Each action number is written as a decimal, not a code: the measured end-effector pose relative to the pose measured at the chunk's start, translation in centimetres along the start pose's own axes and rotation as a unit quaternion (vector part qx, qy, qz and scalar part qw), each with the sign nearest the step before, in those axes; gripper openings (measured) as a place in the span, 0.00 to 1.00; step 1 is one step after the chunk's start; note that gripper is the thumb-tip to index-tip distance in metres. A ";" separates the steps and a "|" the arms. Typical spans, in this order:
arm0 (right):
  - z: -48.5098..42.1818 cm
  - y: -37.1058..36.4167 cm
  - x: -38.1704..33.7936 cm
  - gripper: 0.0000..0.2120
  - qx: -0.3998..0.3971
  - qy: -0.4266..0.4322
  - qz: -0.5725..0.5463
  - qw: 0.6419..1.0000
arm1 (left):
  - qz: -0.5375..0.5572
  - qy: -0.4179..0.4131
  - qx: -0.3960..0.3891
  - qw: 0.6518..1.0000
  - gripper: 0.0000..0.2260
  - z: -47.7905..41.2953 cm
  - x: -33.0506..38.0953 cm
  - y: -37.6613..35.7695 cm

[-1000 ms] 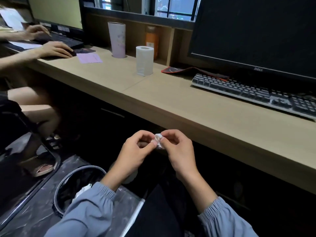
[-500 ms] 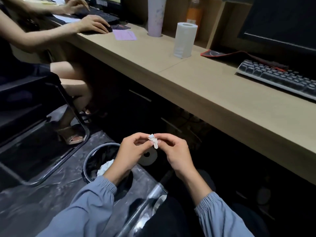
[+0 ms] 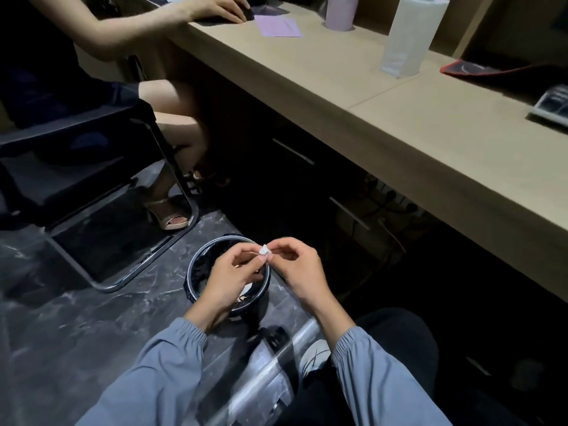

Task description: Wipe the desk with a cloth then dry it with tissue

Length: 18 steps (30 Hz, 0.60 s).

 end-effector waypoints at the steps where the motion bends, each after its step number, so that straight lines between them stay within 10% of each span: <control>1: -0.4 -0.5 0.4 0.05 -0.003 -0.002 -0.004 1.000 | 0.010 0.000 0.005 1.000 0.05 -0.2 -0.3 0.4; 18: -6.0 -5.1 9.6 0.11 -0.067 -0.109 0.038 0.991 | 0.007 0.117 0.204 0.972 0.05 -6.5 -10.9 8.7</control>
Point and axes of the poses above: each hand's wrist, its own z-axis away from the middle knuckle, its own y-axis out of the back of the hand, x = y × z, the point moved 7 cm from there along -z, towards the middle knuckle, and after that the axes turned 7 degrees about -x, right-handed, at the moved point
